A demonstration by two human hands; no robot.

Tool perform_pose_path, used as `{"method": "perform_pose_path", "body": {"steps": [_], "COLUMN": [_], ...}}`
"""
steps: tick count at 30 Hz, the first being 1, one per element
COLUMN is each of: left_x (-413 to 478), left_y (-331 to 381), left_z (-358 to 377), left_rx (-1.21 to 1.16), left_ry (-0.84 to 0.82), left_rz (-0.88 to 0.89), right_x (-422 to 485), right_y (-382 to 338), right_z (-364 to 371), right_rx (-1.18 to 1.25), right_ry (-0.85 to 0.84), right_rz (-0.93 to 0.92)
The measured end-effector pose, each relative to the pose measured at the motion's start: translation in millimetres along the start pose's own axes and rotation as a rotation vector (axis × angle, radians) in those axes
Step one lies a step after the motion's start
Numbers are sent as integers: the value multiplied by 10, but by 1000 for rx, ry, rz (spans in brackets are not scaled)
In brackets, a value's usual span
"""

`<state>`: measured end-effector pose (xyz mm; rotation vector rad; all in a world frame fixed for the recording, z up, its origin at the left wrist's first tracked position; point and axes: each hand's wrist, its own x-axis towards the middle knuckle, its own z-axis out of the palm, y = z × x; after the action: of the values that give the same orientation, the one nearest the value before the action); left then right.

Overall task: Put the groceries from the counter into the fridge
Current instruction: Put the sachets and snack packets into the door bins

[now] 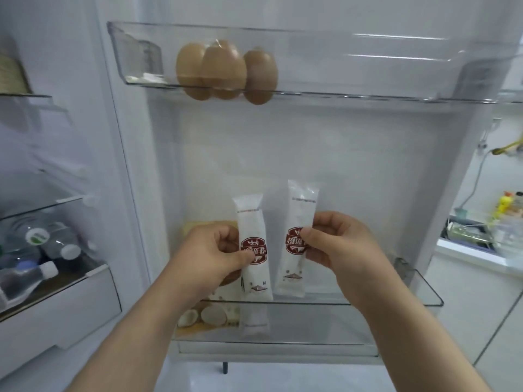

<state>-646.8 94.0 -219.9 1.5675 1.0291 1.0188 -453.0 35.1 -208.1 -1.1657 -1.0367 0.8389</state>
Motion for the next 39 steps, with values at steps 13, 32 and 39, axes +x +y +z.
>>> {"method": "perform_pose_path", "body": {"steps": [13,32,39], "left_x": [83,101,86], "left_y": [38,105,8], "left_z": [49,339,195], "left_rx": [266,216,287], "left_ry": [-83,-109,89], "left_rz": [-39,8,84], "right_x": [55,80,96], "right_y": [95,82,137], "right_z": [-1,-112,-89], "right_rx": [-172,-77,-222], "right_ry": [-215,-247,-239], "right_rz": [184,215,285]}}
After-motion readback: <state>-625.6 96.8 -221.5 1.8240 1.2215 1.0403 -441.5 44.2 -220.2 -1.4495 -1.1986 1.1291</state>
